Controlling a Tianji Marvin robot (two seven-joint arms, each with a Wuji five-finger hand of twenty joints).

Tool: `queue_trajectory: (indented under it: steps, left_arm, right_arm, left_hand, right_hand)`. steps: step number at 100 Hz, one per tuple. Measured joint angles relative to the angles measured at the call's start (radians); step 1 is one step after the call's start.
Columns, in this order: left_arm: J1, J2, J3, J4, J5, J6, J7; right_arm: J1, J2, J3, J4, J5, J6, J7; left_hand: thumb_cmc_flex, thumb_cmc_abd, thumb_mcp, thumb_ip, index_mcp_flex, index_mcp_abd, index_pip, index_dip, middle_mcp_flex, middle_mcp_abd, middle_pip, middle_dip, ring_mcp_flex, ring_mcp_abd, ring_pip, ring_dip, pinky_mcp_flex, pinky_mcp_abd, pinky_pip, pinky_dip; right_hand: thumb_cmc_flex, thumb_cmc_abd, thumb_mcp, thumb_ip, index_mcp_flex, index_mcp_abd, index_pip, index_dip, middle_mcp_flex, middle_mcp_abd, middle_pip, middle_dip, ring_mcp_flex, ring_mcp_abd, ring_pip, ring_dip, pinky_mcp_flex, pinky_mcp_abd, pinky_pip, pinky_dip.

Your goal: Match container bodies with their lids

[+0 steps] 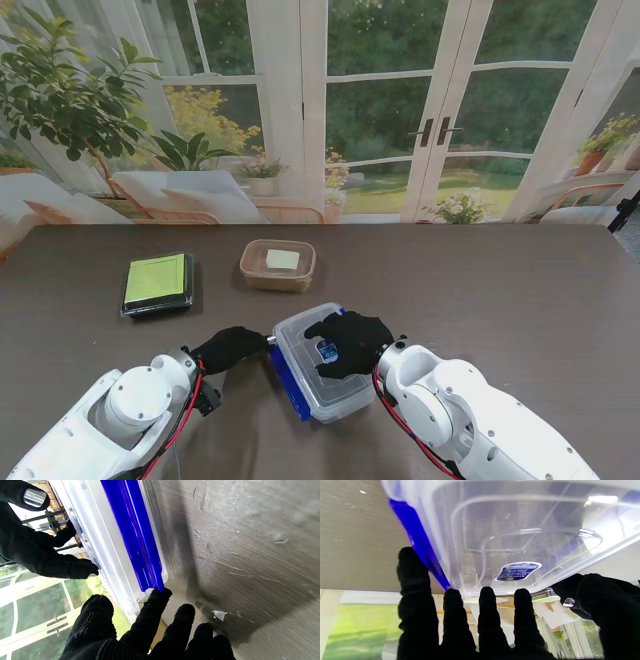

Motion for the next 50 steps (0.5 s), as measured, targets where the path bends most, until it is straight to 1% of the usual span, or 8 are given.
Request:
queue_trajectory:
  steps: [16, 29, 36, 41, 46, 47, 49, 50]
  left_arm:
    - [0.018, -0.006, -0.012, -0.01, -0.031, 0.0, 0.012]
    - [0.033, -0.012, -0.022, -0.018, -0.078, 0.0, 0.024]
    - [0.043, -0.017, -0.027, -0.024, -0.111, 0.001, 0.031]
    - [0.051, -0.02, -0.032, -0.029, -0.119, 0.002, 0.035]
    - [0.058, -0.022, -0.036, -0.035, -0.121, 0.004, 0.038]
    - [0.06, -0.023, -0.036, -0.037, -0.122, 0.005, 0.038]
    - [0.062, -0.024, -0.038, -0.039, -0.124, 0.006, 0.039]
    - [0.064, -0.024, -0.038, -0.041, -0.124, 0.007, 0.039]
  right_arm:
    - [0.003, 0.001, -0.002, -0.001, 0.002, 0.002, 0.008]
    - [0.004, 0.002, -0.004, -0.001, 0.003, 0.004, 0.009]
    - [0.006, 0.002, -0.006, -0.001, 0.003, 0.005, 0.009]
    - [0.006, 0.003, -0.007, -0.001, 0.003, 0.006, 0.01]
    - [0.007, 0.003, -0.008, -0.001, 0.004, 0.006, 0.01]
    - [0.008, 0.003, -0.008, -0.001, 0.005, 0.006, 0.01]
    - [0.008, 0.003, -0.008, -0.001, 0.005, 0.007, 0.01]
    - [0.008, 0.003, -0.009, -0.001, 0.005, 0.007, 0.01]
  left_hand:
    - [0.0, 0.0, 0.0, 0.0, 0.0, 0.014, 0.001, 0.004, 0.01, 0.008, 0.002, 0.0, 0.029, 0.003, 0.035, 0.024, 0.015, 0.004, 0.003, 0.0]
    - [0.0, 0.0, 0.0, 0.0, 0.001, 0.019, 0.005, 0.008, 0.011, 0.01, 0.003, 0.0, 0.033, 0.025, 0.068, 0.038, 0.02, 0.019, 0.005, -0.001]
    - [0.0, 0.0, 0.0, 0.0, 0.001, 0.049, 0.006, 0.009, 0.011, 0.012, 0.003, 0.0, 0.035, 0.032, 0.079, 0.042, 0.025, 0.023, 0.016, 0.0]
    - [0.0, 0.0, 0.0, 0.0, 0.001, 0.054, 0.006, 0.009, 0.011, 0.018, 0.003, 0.0, 0.036, 0.034, 0.08, 0.047, 0.027, 0.025, 0.026, 0.001]
    - [0.0, 0.0, 0.0, 0.0, 0.005, 0.05, 0.019, 0.018, 0.011, 0.02, 0.003, 0.0, 0.036, 0.037, 0.087, 0.048, 0.028, 0.028, 0.029, 0.001]
    - [0.0, 0.0, 0.0, 0.0, 0.011, 0.045, 0.021, 0.019, 0.011, 0.02, 0.003, 0.0, 0.036, 0.038, 0.088, 0.048, 0.028, 0.03, 0.029, 0.001]
    - [0.0, 0.0, 0.0, 0.0, 0.017, 0.014, 0.04, 0.032, 0.011, 0.021, 0.003, 0.0, 0.036, 0.041, 0.088, 0.048, 0.029, 0.033, 0.029, 0.001]
    - [0.0, 0.0, 0.0, 0.0, 0.027, 0.012, 0.045, 0.035, 0.011, 0.021, 0.003, 0.0, 0.037, 0.042, 0.089, 0.048, 0.03, 0.035, 0.029, 0.002]
  right_hand:
    - [0.0, 0.0, 0.0, 0.0, 0.0, 0.0, 0.0, 0.0, -0.012, 0.0, 0.0, 0.0, -0.008, 0.0, -0.003, 0.0, -0.01, 0.003, 0.0, 0.0]
    - [0.0, 0.0, 0.0, 0.0, 0.0, 0.0, 0.0, 0.0, -0.012, 0.0, -0.001, 0.0, -0.008, 0.0, -0.005, 0.0, -0.012, 0.006, 0.0, -0.001]
    - [0.0, 0.0, 0.0, 0.0, 0.0, 0.0, 0.0, 0.0, -0.012, 0.0, -0.001, 0.0, -0.008, 0.0, -0.006, 0.0, -0.012, 0.006, 0.0, -0.001]
    - [0.0, 0.0, 0.0, 0.0, 0.0, 0.001, 0.0, 0.0, -0.022, 0.0, 0.004, 0.0, -0.008, 0.001, -0.006, -0.001, -0.012, 0.006, 0.0, -0.001]
    - [0.0, 0.0, 0.0, 0.0, 0.0, 0.001, 0.0, 0.0, -0.022, 0.0, 0.004, 0.0, -0.008, 0.001, -0.006, -0.001, -0.012, 0.006, 0.0, -0.001]
    - [0.0, 0.0, 0.0, 0.0, 0.0, 0.001, 0.0, 0.0, -0.022, 0.0, 0.004, 0.0, -0.008, 0.002, -0.006, -0.001, -0.012, 0.006, 0.0, -0.001]
    - [0.0, 0.0, 0.0, 0.0, 0.0, 0.001, 0.0, 0.0, -0.022, 0.0, 0.004, 0.0, -0.008, 0.002, -0.006, -0.001, -0.012, 0.006, 0.0, -0.001]
    - [0.0, 0.0, 0.0, 0.0, 0.0, 0.001, 0.0, 0.0, -0.022, 0.0, 0.004, 0.0, -0.008, 0.002, -0.006, -0.001, -0.012, 0.006, 0.0, -0.001]
